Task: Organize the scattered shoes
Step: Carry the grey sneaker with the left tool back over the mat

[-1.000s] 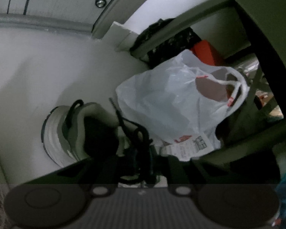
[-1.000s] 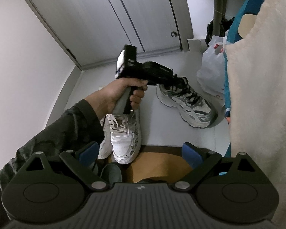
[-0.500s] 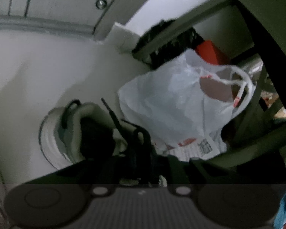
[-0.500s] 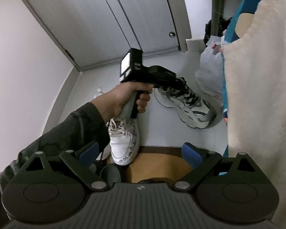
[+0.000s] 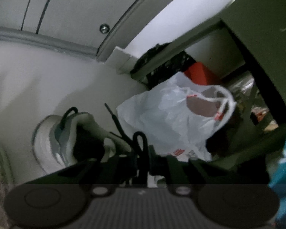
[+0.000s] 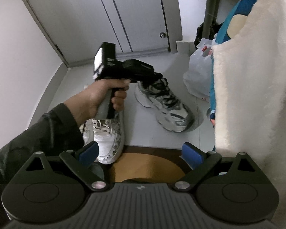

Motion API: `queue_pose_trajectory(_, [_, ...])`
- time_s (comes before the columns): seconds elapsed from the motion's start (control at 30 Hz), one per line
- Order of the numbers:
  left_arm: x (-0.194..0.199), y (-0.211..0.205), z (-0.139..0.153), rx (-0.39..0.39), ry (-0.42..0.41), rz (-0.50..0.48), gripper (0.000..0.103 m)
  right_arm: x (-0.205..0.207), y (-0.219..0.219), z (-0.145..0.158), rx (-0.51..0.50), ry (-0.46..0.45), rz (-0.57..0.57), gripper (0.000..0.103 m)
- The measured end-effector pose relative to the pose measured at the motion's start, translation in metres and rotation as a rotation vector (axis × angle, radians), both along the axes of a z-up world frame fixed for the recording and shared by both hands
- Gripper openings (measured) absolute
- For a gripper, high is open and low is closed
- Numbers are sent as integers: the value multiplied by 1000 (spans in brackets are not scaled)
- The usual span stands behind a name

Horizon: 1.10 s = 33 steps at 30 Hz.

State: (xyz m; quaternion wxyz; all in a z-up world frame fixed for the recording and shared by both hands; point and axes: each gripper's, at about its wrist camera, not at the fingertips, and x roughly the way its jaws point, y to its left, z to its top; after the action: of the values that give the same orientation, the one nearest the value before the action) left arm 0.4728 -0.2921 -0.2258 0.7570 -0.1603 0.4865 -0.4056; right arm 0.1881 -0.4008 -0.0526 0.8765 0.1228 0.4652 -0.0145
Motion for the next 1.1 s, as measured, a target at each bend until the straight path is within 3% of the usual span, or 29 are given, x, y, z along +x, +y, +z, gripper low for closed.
queue_pose_trajectory(0.43, [-56, 103, 82, -131, -71, 55, 10, -6, 15, 12, -57, -54, 57, 97])
queue_pose_trajectory(0.7, [-120, 175, 138, -197, -128, 47, 10, -6, 46, 15, -136, -150, 284, 97])
queue_pose_trajectory(0.83, [-145, 207, 149, -206, -151, 47, 10, -9, 68, 7, -176, -160, 368, 97])
queue_pose_trajectory(0.97, [-180, 248, 162, -214, -183, 51, 10, -14, 90, -9, -109, -147, 403, 97])
queue_pose_trajectory(1.1, [-208, 279, 174, -216, -203, 40, 10, -27, 125, -25, -83, -138, 521, 97])
